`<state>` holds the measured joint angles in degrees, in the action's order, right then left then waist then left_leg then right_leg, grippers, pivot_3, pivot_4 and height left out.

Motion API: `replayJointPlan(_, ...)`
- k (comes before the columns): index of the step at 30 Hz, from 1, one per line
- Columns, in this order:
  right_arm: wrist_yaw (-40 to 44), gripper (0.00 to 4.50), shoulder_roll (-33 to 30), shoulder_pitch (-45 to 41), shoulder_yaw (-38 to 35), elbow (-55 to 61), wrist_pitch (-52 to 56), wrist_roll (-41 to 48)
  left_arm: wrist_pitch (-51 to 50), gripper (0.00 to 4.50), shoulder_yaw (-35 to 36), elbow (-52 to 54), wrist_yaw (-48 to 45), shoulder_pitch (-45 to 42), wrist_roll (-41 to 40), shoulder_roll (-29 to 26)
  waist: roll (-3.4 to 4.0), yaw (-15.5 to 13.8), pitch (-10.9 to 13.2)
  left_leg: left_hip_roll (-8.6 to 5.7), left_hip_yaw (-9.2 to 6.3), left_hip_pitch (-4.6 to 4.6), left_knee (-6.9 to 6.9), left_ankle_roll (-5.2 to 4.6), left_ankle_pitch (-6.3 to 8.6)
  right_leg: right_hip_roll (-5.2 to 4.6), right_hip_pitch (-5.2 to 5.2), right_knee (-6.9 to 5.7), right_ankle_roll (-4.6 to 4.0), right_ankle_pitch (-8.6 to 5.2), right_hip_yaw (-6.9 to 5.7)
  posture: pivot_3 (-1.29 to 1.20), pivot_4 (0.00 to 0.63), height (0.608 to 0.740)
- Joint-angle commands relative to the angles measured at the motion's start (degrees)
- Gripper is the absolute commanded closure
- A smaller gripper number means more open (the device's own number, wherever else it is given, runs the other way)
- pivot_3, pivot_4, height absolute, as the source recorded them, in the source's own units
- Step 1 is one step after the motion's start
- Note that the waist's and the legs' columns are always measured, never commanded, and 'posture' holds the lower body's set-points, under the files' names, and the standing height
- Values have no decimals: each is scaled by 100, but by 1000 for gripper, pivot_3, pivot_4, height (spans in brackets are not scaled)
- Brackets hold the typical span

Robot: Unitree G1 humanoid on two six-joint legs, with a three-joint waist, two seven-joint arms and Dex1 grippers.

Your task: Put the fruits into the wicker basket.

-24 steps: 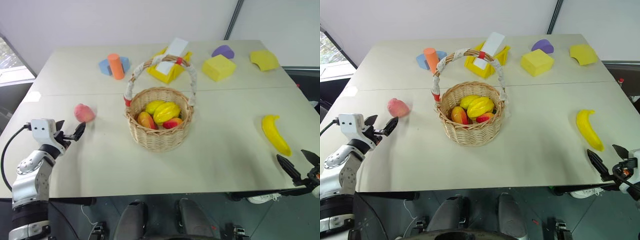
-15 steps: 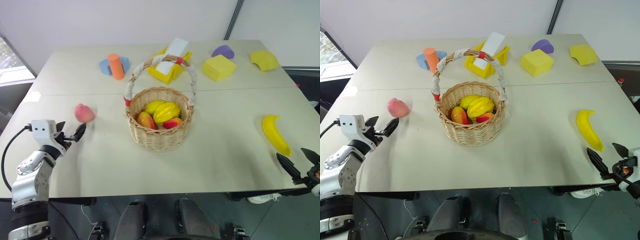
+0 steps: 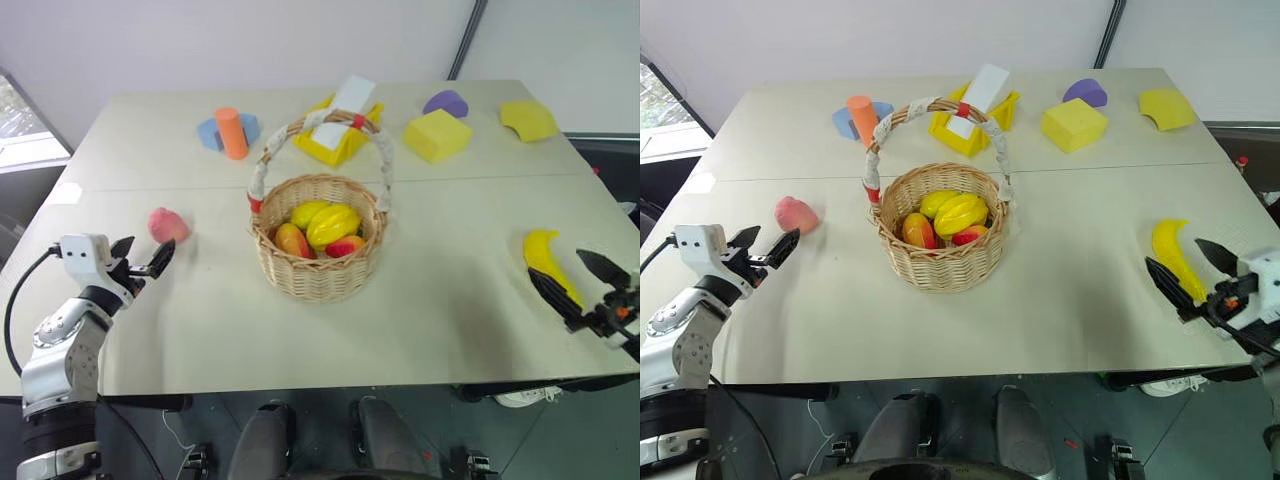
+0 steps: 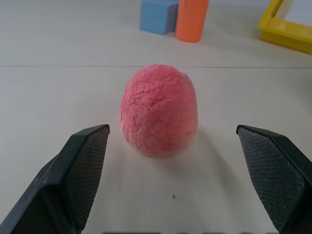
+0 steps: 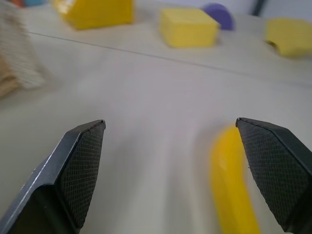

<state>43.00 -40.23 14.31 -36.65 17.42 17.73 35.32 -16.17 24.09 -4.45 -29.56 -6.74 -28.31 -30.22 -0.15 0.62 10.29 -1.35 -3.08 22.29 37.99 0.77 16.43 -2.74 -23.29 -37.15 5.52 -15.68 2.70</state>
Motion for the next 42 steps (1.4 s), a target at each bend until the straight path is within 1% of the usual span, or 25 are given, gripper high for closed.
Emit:
replayJointPlan(1, 103, 27, -190, -24, 124, 821, 381, 441, -113, 0, 8, 408, -67, -188, -146, -82, 0, -7, 0, 0, 0, 0, 0, 0, 0, 0, 0, 0, 0, 0, 0, 0, 150, 740)
replayJointPlan(3, 122, 27, -230, -32, 188, 1013, 498, 516, -195, 0, -33, 457, -93, -249, -152, -100, -4, -13, -2, 0, -1, 1, 2, 0, 0, 0, 1, 0, 0, 0, -1, 0, 150, 740)
replayJointPlan(5, 62, 27, -349, -248, 473, 1583, 772, 850, -387, 0, -82, 405, 114, -468, -40, -139, -5, -8, -3, -1, -1, 1, 2, 0, 0, 0, 4, 1, 0, 0, -2, 0, 150, 740)
replayJointPlan(7, -128, 27, -400, -655, 916, 2140, 1046, 1203, -613, 0, -194, 388, 493, -712, 249, -218, -6, 22, -2, -1, -1, 0, 3, 0, 0, 1, 2, -1, 1, 0, -2, 0, 150, 740)
replayJointPlan(9, -334, 27, -404, -1066, 1347, 2465, 1234, 1343, -857, 0, -322, 394, 761, -900, 472, -280, -8, 33, -3, 4, -3, -2, 5, 1, -1, 11, 1, -6, 1, 0, -2, 0, 150, 740)
replayJointPlan(13, -669, 27, -357, -1852, 1976, 2736, 1512, 1520, -1360, 0, -597, 486, 1150, -1215, 784, -322, -12, 8, -3, 3, -7, -2, 5, 1, -1, 13, 1, -7, 1, 0, -5, 0, 150, 740)
replayJointPlan(16, -650, 27, -446, -2126, 2143, 2812, 1625, 1639, -1710, 0, -772, 579, 1319, -1263, 1001, -392, -17, -14, -3, -4, -9, 8, 6, 1, -1, 5, -6, -5, 1, 0, -7, 0, 150, 740)
replayJointPlan(19, -498, 27, -508, -2213, 2162, 2823, 1607, 1721, -2044, 0, -728, 634, 1475, -1335, 994, -348, -22, -13, -2, -5, -14, 11, 5, 1, -1, 2, -7, -2, 1, 0, -10, 0, 150, 740)
replayJointPlan(22, -256, 27, -472, -2064, 2129, 2711, 1420, 1603, -2171, 0, -782, 588, 1491, -1433, 1043, -355, -22, -10, -2, -5, -15, 11, 5, 1, -1, 1, -6, -2, 1, 0, -10, 0, 150, 740)
replayJointPlan(26, -12, 27, -378, -1744, 2221, 2594, 1110, 1262, -2140, 0, -966, 252, 1477, -1661, 1227, -317, -25, -14, -4, -6, -15, 11, 6, 1, -1, 1, -5, -2, 1, 0, -12, 0, 150, 740)
replayJointPlan(29, 52, 27, -277, -1547, 2333, 2653, 926, 1059, -2005, 0, -1082, -217, 1509, -1936, 1393, -279, -26, 1, -4, -6, -16, 10, 5, 1, -1, 3, -6, -4, 1, 0, -13, 0, 150, 740)
replayJointPlan(34, -62, 27, -178, -1580, 2463, 2700, 835, 896, -2134, 0, -1159, -704, 1590, -2244, 1530, -209, -27, 7, -5, -5, -16, 10, 6, 4, -3, 6, -9, -7, 1, 0, -12, 0, 150, 740)
replayJointPlan(36, -105, 0, -154, -1590, 2512, 2724, 840, 861, -2067, 559, -1103, -762, 1566, -2280, 1510, -172, -27, -2, -5, -5, -16, 10, 6, 4, -3, 5, -9, -7, 1, 0, -12, 0, 150, 740)
replayJointPlan(37, -130, 0, -144, -1604, 2539, 2738, 850, 850, -2047, 917, -1095, -767, 1544, -2283, 1519, -171, -27, -5, -5, -5, -16, 10, 6, 4, -3, 4, -9, -7, 1, 0, -12, 0, 150, 740)
replayJointPlan(39, -171, 0, -136, -1634, 2575, 2753, 868, 847, -2083, 1879, -1098, -742, 1526, -2260, 1558, -199, -27, -6, -5, -6, -16, 10, 6, 4, -3, 2, -9, -7, 1, 0, -12, 0, 150, 740)
replayJointPlan(40, -192, 0, -137, -1664, 2584, 2754, 881, 851, -2127, 2236, -1109, -688, 1525, -2216, 1604, -257, -27, -6, -5, -5, -16, 10, 6, 4, -3, 2, -9, -7, 1, 0, -12, 0, 150, 740)
replayJointPlan(41, -213, 0, -142, -1722, 2584, 2730, 895, 857, -2183, 2370, -1070, -585, 1494, -2140, 1605, -337, -27, -2, -5, -6, -16, 10, 6, 4, -3, 2, -8, -7, 1, 0, -12, 0, 150, 740)
replayJointPlan(42, -229, 0, -149, -1777, 2581, 2701, 907, 859, -2218, 2370, -1019, -468, 1448, -2049, 1592, -423, -27, 23, -5, -6, -16, 10, 6, 4, -3, 1, -9, -7, 1, 0, -12, 0, 150, 740)
